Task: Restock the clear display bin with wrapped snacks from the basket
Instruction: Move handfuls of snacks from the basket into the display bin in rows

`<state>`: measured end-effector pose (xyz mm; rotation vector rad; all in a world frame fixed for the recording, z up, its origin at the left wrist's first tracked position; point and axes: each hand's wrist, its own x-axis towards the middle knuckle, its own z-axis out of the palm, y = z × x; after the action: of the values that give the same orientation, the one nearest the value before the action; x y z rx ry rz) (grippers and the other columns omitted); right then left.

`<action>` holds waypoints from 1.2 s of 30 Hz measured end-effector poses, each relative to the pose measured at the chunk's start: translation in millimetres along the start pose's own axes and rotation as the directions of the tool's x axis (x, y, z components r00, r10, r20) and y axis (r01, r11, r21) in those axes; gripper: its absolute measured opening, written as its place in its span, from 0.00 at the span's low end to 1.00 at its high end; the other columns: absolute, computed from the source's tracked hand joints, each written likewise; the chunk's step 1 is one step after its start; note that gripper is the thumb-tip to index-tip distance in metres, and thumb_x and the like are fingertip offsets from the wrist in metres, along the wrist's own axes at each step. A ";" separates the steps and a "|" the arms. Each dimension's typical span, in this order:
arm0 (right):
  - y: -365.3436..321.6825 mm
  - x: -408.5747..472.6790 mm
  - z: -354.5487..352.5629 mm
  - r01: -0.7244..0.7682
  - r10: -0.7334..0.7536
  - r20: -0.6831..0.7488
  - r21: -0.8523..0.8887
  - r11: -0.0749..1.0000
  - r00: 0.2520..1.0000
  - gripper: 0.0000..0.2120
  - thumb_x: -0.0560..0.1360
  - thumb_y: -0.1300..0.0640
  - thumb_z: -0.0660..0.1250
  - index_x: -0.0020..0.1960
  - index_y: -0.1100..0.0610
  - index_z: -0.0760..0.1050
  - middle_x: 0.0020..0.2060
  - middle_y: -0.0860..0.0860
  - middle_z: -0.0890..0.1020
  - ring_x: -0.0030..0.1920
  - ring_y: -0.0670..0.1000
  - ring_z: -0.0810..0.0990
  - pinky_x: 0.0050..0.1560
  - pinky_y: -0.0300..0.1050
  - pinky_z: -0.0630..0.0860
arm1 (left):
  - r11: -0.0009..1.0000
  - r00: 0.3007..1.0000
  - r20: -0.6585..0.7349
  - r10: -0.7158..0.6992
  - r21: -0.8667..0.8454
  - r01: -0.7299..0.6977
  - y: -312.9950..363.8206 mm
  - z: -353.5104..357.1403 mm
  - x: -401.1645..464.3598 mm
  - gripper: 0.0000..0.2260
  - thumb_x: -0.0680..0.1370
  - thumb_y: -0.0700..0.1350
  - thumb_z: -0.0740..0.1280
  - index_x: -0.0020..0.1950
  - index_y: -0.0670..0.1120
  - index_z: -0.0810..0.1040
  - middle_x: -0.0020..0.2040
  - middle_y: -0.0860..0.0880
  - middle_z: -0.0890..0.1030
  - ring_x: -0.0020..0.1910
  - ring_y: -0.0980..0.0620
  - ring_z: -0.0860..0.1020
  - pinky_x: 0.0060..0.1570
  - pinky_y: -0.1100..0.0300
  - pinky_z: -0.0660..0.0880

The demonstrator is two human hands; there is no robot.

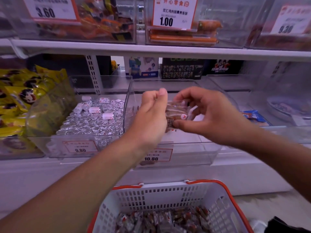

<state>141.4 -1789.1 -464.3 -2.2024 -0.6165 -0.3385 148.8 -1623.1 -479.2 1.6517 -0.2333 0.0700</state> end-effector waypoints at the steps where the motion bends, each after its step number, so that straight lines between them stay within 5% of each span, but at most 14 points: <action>1: 1.0 9.6 -4.6 -0.005 0.006 0.024 -0.025 1.000 1.000 0.19 0.66 0.58 0.79 0.54 0.53 0.78 0.39 0.44 0.82 0.35 0.41 0.79 0.37 0.37 0.77 | 1.000 0.999 0.023 -0.023 -0.006 0.023 1.6 -0.8 7.3 0.16 0.84 0.57 0.54 0.57 0.48 0.74 0.44 0.49 0.83 0.40 0.57 0.82 0.40 0.60 0.79; 4: 9.9 35.3 -8.6 -0.063 0.072 0.150 -0.066 0.996 0.986 0.14 0.67 0.61 0.77 0.51 0.55 0.79 0.38 0.51 0.83 0.35 0.47 0.81 0.38 0.45 0.79 | 0.988 0.989 0.113 -0.099 -0.105 0.111 0.2 -6.6 23.7 0.18 0.84 0.56 0.54 0.58 0.46 0.76 0.49 0.42 0.85 0.45 0.44 0.85 0.43 0.49 0.81; 7: 24.2 51.2 -6.9 -0.135 0.161 0.276 -0.110 0.985 0.948 0.11 0.70 0.59 0.75 0.50 0.57 0.78 0.40 0.56 0.84 0.43 0.59 0.83 0.47 0.60 0.80 | 0.974 0.975 0.157 -0.158 -0.141 0.180 -6.7 -18.3 35.4 0.15 0.84 0.55 0.55 0.58 0.49 0.76 0.54 0.44 0.82 0.43 0.47 0.85 0.39 0.53 0.80; 10: 36.6 61.6 -4.6 -0.182 0.212 0.305 -0.124 0.975 0.928 0.10 0.70 0.57 0.74 0.49 0.56 0.77 0.41 0.55 0.84 0.43 0.59 0.82 0.46 0.55 0.79 | 0.976 0.988 0.095 -0.126 0.191 0.106 -15.1 -28.7 45.2 0.13 0.80 0.56 0.58 0.61 0.56 0.75 0.60 0.52 0.77 0.54 0.49 0.80 0.56 0.47 0.78; 12: 47.0 65.6 -0.5 -0.160 0.249 0.311 -0.286 0.945 0.917 0.11 0.70 0.52 0.74 0.49 0.54 0.76 0.39 0.50 0.83 0.39 0.53 0.80 0.38 0.43 0.75 | 0.931 0.997 0.076 -0.006 0.364 -0.023 -19.2 -31.3 44.9 0.11 0.82 0.48 0.59 0.65 0.55 0.71 0.61 0.54 0.75 0.56 0.54 0.76 0.57 0.57 0.75; 14: 60.4 65.9 10.2 -0.107 0.305 0.354 -0.483 0.869 0.884 0.13 0.70 0.49 0.74 0.48 0.52 0.74 0.40 0.46 0.79 0.39 0.48 0.77 0.33 0.40 0.70 | 0.783 0.972 0.167 0.165 0.577 -0.232 -20.2 -32.5 39.0 0.12 0.82 0.43 0.60 0.65 0.53 0.72 0.62 0.54 0.74 0.57 0.56 0.73 0.53 0.65 0.70; 16: 75.9 63.3 25.5 -0.072 0.362 0.391 -0.590 0.804 0.846 0.14 0.70 0.48 0.74 0.48 0.53 0.73 0.40 0.46 0.77 0.40 0.50 0.75 0.35 0.42 0.68 | 0.515 0.906 0.330 0.264 0.746 -0.422 -21.8 -34.7 35.5 0.11 0.81 0.42 0.60 0.61 0.52 0.76 0.59 0.53 0.76 0.57 0.54 0.74 0.55 0.58 0.72; 18: 89.6 60.8 40.4 -0.032 0.374 0.397 -0.649 0.760 0.838 0.14 0.71 0.49 0.74 0.49 0.56 0.74 0.43 0.50 0.77 0.43 0.52 0.75 0.40 0.42 0.68 | 0.353 0.881 0.398 0.257 0.809 -0.469 -20.2 -38.7 34.2 0.09 0.80 0.43 0.59 0.54 0.50 0.78 0.52 0.52 0.78 0.52 0.50 0.75 0.53 0.51 0.75; 23: 105.5 62.3 53.9 -0.007 0.305 0.326 -0.673 0.740 0.895 0.16 0.71 0.51 0.75 0.52 0.57 0.75 0.50 0.56 0.79 0.50 0.56 0.77 0.44 0.43 0.69 | 0.227 0.893 0.419 0.167 0.865 -0.448 -22.3 -42.2 33.3 0.09 0.79 0.44 0.59 0.53 0.51 0.77 0.47 0.52 0.78 0.48 0.48 0.76 0.49 0.50 0.76; 27: 105.0 62.5 54.3 -0.100 0.374 0.244 -0.706 0.701 0.895 0.32 0.66 0.47 0.79 0.64 0.58 0.70 0.56 0.57 0.75 0.52 0.58 0.78 0.49 0.46 0.74 | 0.135 0.880 0.454 0.143 0.871 -0.471 -26.5 -40.0 32.6 0.08 0.80 0.47 0.58 0.54 0.51 0.76 0.50 0.51 0.78 0.51 0.47 0.76 0.52 0.52 0.74; 32: 97.6 66.2 48.8 -0.228 0.536 0.246 -0.708 0.669 0.808 0.20 0.67 0.47 0.79 0.38 0.58 0.71 0.30 0.49 0.77 0.34 0.48 0.78 0.29 0.38 0.66 | 0.021 0.874 0.483 0.050 0.875 -0.484 -29.9 -35.6 30.0 0.10 0.82 0.52 0.54 0.50 0.53 0.74 0.51 0.50 0.79 0.50 0.48 0.76 0.55 0.52 0.70; 36: 93.8 67.9 54.3 -0.281 0.537 0.258 -0.631 0.723 0.803 0.14 0.68 0.57 0.79 0.34 0.57 0.75 0.28 0.48 0.78 0.35 0.49 0.83 0.43 0.44 0.81 | 0.041 0.876 0.478 0.069 0.876 -0.481 -30.3 -34.1 28.3 0.08 0.82 0.52 0.52 0.46 0.55 0.68 0.50 0.51 0.79 0.49 0.48 0.76 0.54 0.52 0.70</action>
<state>250.8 -1778.1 -529.6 -2.9541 -0.2105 0.2611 185.4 -1590.1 -500.3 3.0466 -0.9630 0.3479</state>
